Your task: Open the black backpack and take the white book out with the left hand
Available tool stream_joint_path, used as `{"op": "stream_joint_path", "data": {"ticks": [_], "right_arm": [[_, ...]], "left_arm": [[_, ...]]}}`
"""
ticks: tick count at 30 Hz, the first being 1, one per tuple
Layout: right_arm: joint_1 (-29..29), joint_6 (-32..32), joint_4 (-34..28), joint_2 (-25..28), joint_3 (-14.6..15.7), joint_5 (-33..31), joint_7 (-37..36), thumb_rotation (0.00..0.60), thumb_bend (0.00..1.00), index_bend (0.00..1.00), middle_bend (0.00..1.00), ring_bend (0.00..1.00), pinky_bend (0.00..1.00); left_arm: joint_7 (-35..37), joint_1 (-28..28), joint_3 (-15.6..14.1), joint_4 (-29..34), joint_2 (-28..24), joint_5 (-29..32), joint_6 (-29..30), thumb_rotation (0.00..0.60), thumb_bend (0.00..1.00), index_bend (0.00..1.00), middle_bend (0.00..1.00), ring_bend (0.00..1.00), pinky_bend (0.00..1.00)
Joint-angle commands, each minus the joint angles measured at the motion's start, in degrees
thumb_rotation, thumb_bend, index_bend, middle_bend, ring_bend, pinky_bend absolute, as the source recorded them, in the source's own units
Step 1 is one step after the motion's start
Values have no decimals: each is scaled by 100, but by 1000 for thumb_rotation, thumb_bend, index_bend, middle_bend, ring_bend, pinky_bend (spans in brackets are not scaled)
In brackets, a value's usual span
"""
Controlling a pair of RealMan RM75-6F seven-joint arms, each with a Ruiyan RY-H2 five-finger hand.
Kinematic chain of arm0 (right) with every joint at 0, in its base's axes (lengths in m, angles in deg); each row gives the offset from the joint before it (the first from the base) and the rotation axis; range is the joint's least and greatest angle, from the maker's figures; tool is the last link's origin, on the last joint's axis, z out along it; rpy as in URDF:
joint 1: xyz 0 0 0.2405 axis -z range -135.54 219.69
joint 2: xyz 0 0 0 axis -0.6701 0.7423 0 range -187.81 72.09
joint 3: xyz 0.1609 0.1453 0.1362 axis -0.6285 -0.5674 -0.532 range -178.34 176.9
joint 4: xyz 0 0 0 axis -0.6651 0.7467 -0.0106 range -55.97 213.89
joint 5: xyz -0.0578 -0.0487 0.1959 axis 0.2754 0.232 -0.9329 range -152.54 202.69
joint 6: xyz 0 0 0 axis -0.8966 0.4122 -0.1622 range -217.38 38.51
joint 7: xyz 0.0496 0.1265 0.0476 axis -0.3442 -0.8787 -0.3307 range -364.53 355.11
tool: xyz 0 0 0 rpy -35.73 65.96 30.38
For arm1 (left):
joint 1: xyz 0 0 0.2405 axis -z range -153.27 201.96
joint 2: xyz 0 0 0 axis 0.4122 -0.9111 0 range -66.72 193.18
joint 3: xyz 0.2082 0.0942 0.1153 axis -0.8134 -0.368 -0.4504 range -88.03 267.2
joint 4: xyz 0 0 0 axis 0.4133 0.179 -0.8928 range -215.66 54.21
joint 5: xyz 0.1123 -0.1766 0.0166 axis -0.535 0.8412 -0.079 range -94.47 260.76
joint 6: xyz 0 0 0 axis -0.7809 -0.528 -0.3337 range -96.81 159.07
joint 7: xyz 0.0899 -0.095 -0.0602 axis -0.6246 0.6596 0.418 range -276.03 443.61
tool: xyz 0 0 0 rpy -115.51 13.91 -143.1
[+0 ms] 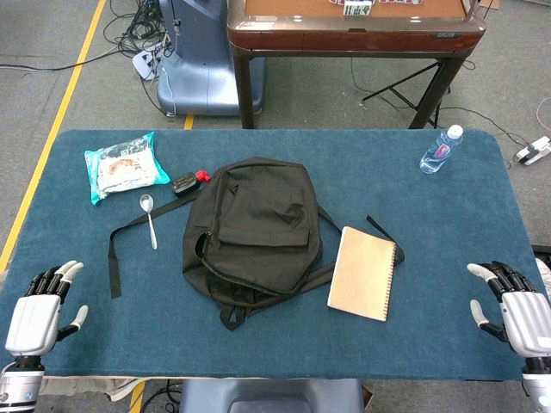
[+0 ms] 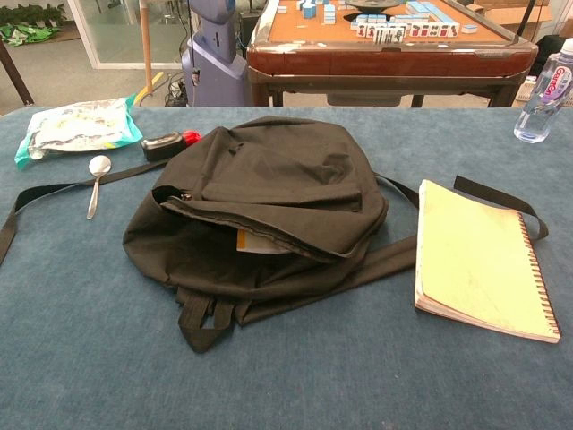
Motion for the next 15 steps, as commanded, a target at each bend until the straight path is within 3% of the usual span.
{"op": "stream_joint_path", "data": {"ticks": [1,15], "right_arm": [[3,7,0,2,-1,1,-1,600,389,216,225,129,196],[-38,-7,-18,59,7,88,-3,600,389,216,225,130,196]], "left_arm": [[-1,0,1,1,-1,1,0,600,353,179,142,134,136],[-36,-1,7,40,-46,-25,18,600,352,179,143,134,136]]}}
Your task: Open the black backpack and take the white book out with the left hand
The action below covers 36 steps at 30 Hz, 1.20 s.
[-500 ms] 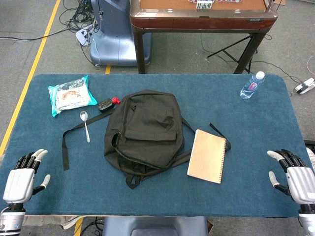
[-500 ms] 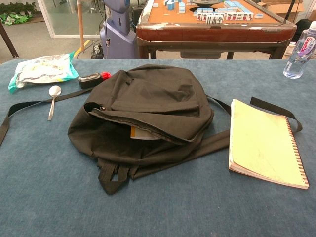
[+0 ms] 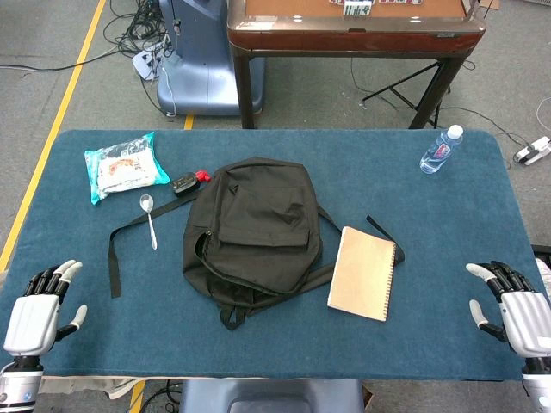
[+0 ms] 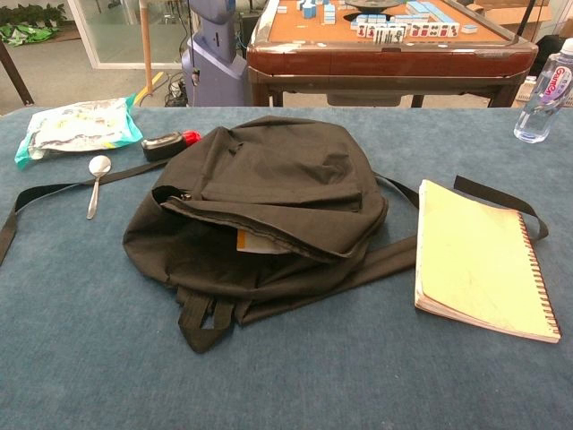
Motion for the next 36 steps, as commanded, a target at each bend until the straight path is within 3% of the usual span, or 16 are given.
{"op": "stream_joint_path", "data": {"ticks": [1,12,17,21,28,34,36], "right_arm": [[-45,-48,-5,29,4,45,23,600,389,216,225,130,196],[-530,-441,-209,196,7,583,213,600,389,216,229,129,196],[-1061,-991,-445,301,-11,948,191,600,375,216,242,130,196],[-1579,-1541,-613,256,-86,1157,208,600,296,216,243,129,195],[-2563,-2695,-647,-161,-337,1036,158,600,147,216,243,129,196],[-3398,-3723,-421,-719,-651,523,230,600,102,216,243,130,196],[-3437,-3768,-406,-748,-670,493,247,600,88,216,243,129,196]], "left_arm": [[-19,6,6,13,-13,-9,4,600,352,179,143,134,136],[-29,5,19,55,-40,-16,23,600,352,179,143,134,136],[-31,10,25,82,-58,-28,31,600,352,179,143,134,136],[-39,6,16,100,-54,-43,38,600,353,179,143,134,136],[-52,-12,11,125,-87,-69,75,600,353,179,142,134,136],[-83,-1,8,144,-109,-87,62,600,353,179,143,134,136],[-85,0,9,144,-110,-87,62,600,353,179,143,134,136]]}}
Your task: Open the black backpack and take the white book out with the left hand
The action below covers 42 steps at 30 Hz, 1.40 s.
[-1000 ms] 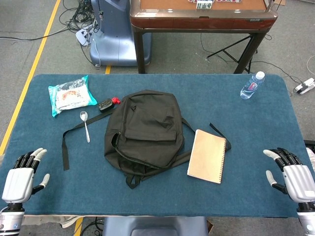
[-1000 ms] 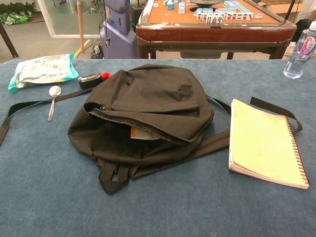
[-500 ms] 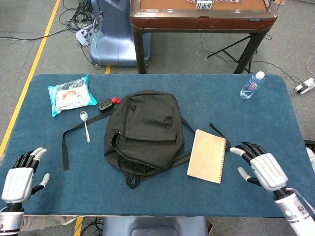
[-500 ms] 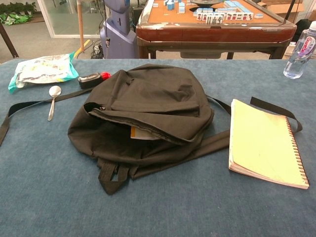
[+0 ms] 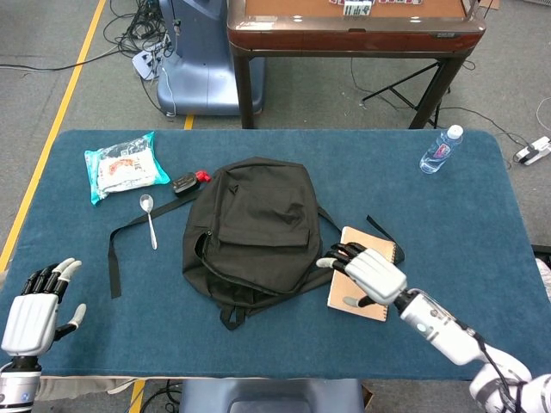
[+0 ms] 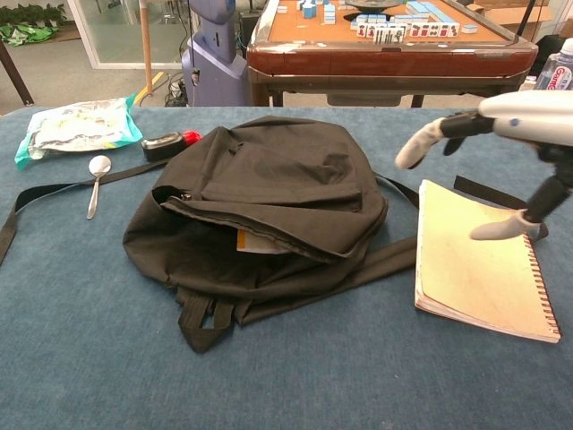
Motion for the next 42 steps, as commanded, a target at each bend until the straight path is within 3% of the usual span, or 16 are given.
{"op": "stream_joint_path", "data": {"ticks": [1,4,10,19,29,32,36,39,42], "right_arm": [[-280,-302,118,-234,-161,-234,76,600,86,216,243,129,196],[-945,-1053,558,-795,-441,-637,203,600,84,216,243,129,195],[-1527,-1645,1050,-1336,-564,-1126,432,600,79,216,243,129,195],[-2017,-1896,1614,-1952,-672,-1670,477,600,76,216,243,130,195],[-2470,-2224,1859,-2232,-618,-2071,720,600,76,220,265,132,196],[-2518,-2168,1973,-2331,-608,-2210,802,600,148,326,344,173,202],[-2555,-1996,2227,-2509,-614,-2288,845,600,343,531,461,281,277],[-2541,-1804,2429,-2628,-656,-2322,777,600,442,617,525,352,339],[-2519,-1653,2603,-2704,-733,-2391,629,600,475,668,564,399,378]], "left_arm": [[-3,1,1,0,-1,1,0,600,353,179,143,134,136],[-27,22,17,-23,-5,22,-32,600,352,179,142,134,136],[-25,42,25,-49,9,38,-63,600,353,178,143,134,136],[-7,37,30,-110,5,81,-72,600,352,179,143,134,136],[-31,25,24,-99,3,101,-66,600,353,179,143,134,136],[-37,30,24,-112,12,108,-77,600,352,179,143,134,136],[-49,70,56,-129,12,101,-99,600,352,179,143,134,136],[-46,126,104,-134,-6,74,-114,600,353,179,142,134,136],[-10,223,155,-141,-45,-19,-150,600,352,187,143,134,136]]}}
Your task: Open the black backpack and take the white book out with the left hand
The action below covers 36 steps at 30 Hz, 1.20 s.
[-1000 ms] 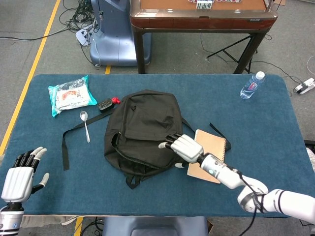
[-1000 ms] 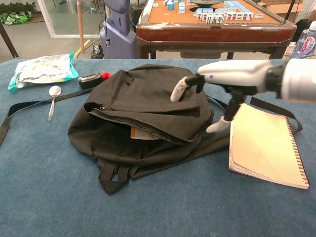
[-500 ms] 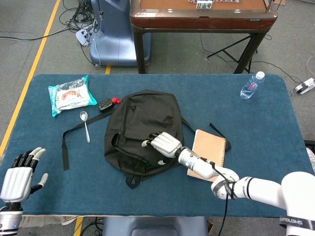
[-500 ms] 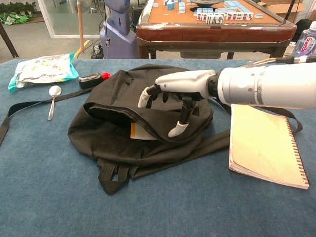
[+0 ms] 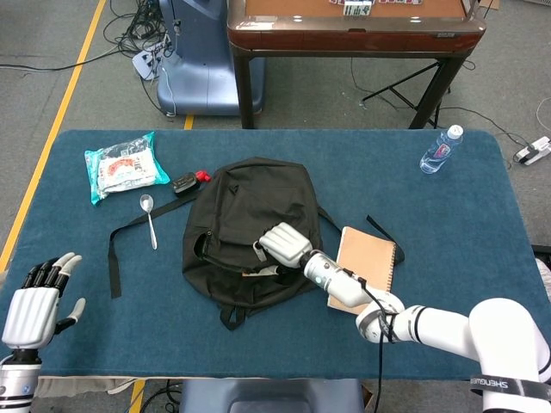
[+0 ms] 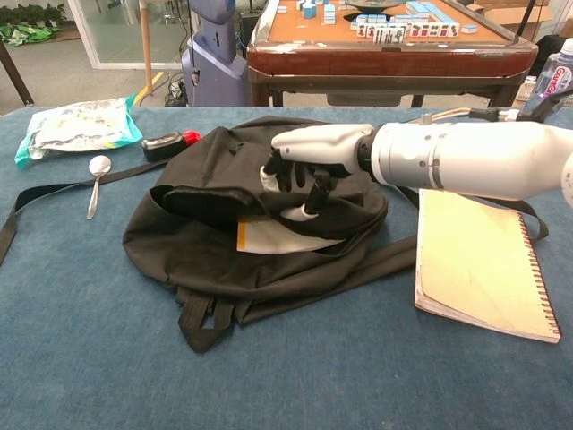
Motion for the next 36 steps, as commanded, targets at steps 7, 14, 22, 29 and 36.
{"op": "stream_joint_path", "data": {"ticks": [7,14,22,29,36], "right_arm": [[53,289,372,-142,-436,-657,-429,600,475,675,570,420,392],[85,538,426,-165,-860,-1564,-410,600,475,675,570,423,392],[131,624,294,-47,-938,-2180,-221,600,475,675,570,424,392],[150,725,173,5,-928,-2293,-183,600,475,675,570,424,392],[172,766,31,49,-855,-2300,-148,600,475,675,570,429,392]], "left_arm": [[598,473,161,105,-106,-478,-264,600,352,239,143,147,136],[1552,1300,264,33,81,-1133,-880,600,352,319,242,236,170],[2261,2463,328,-772,972,-1799,-1609,600,352,448,426,369,335],[2607,3242,289,-1881,1898,-1910,-2126,600,352,469,459,398,343],[2622,3680,202,-3057,2686,-1916,-2219,600,353,465,458,398,358]]}}
